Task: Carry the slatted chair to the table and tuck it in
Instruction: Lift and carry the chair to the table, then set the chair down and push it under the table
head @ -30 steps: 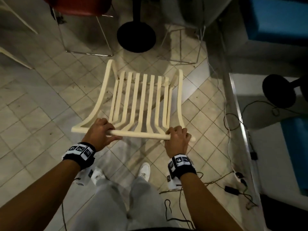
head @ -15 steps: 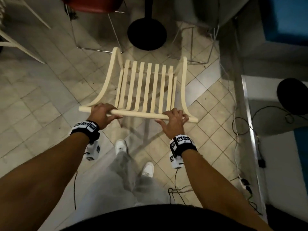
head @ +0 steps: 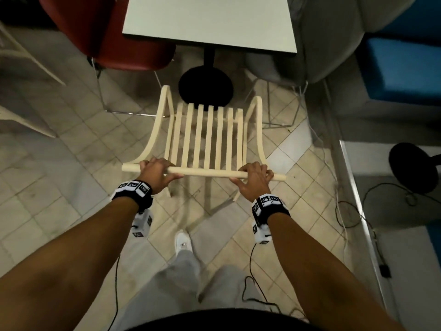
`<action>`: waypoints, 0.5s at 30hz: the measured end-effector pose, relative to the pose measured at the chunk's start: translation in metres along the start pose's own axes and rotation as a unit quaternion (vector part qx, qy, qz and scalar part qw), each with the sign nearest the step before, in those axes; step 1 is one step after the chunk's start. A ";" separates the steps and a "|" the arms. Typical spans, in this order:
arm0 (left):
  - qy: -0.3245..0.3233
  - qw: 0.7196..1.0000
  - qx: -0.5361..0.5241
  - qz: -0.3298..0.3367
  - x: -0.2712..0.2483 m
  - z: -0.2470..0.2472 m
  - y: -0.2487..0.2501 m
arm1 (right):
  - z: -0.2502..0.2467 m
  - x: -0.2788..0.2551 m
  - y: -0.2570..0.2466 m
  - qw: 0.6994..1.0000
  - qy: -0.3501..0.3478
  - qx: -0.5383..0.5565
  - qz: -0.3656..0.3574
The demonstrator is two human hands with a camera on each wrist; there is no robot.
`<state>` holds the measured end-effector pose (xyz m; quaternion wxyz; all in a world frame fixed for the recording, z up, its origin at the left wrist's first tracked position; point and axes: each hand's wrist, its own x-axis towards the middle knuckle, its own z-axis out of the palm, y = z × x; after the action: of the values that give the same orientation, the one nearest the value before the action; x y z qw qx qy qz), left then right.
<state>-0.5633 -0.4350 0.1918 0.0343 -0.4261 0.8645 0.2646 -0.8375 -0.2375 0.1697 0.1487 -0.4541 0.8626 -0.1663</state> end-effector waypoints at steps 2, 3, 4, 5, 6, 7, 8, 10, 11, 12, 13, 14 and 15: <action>0.002 1.000 -0.003 0.003 0.021 -0.010 -0.005 | 0.000 0.023 -0.006 1.000 0.004 -0.001 0.005; 0.005 1.000 -0.006 0.005 0.028 -0.014 -0.007 | 0.000 0.032 -0.009 1.000 0.006 -0.002 0.005; 0.008 1.000 -0.009 0.009 0.038 -0.018 -0.010 | -0.001 0.043 -0.011 1.000 0.005 -0.005 0.005; 0.011 1.000 -0.011 0.010 0.045 -0.021 -0.012 | -0.001 0.051 -0.013 1.000 0.004 -0.008 0.003; 0.014 1.000 -0.012 0.009 0.057 -0.025 -0.014 | -0.002 0.065 -0.016 1.000 0.004 -0.013 0.002; 0.014 1.000 -0.011 0.008 0.065 -0.028 -0.016 | -0.003 0.073 -0.017 1.000 0.003 -0.016 -0.001; 0.012 1.000 -0.011 0.004 0.073 -0.030 -0.018 | -0.004 0.082 -0.019 1.000 0.002 -0.021 -0.004; 0.011 1.000 -0.011 -0.003 0.089 -0.035 -0.020 | -0.006 0.103 -0.021 0.999 -0.004 -0.043 -0.008; 0.013 1.000 -0.010 -0.007 0.098 -0.040 -0.019 | -0.007 0.113 -0.023 0.998 -0.008 -0.063 -0.009; 0.014 1.000 -0.008 -0.009 0.102 -0.041 -0.018 | -0.006 0.118 -0.025 0.996 -0.009 -0.083 -0.009; 0.016 1.000 -0.005 -0.012 0.110 -0.045 -0.017 | -0.005 0.126 -0.026 0.995 -0.005 -0.098 -0.013; 0.017 1.000 -0.003 -0.016 0.119 -0.049 -0.017 | -0.006 0.136 -0.027 0.994 0.000 -0.107 -0.016; 0.018 1.000 -0.001 -0.021 0.126 -0.051 -0.017 | -0.006 0.142 -0.028 0.994 0.006 -0.112 -0.019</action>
<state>-0.6218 -0.5586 0.1925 0.0238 -0.4494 0.8554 0.2564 -0.8968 -0.3699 0.1715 0.0886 -0.4830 0.8679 -0.0744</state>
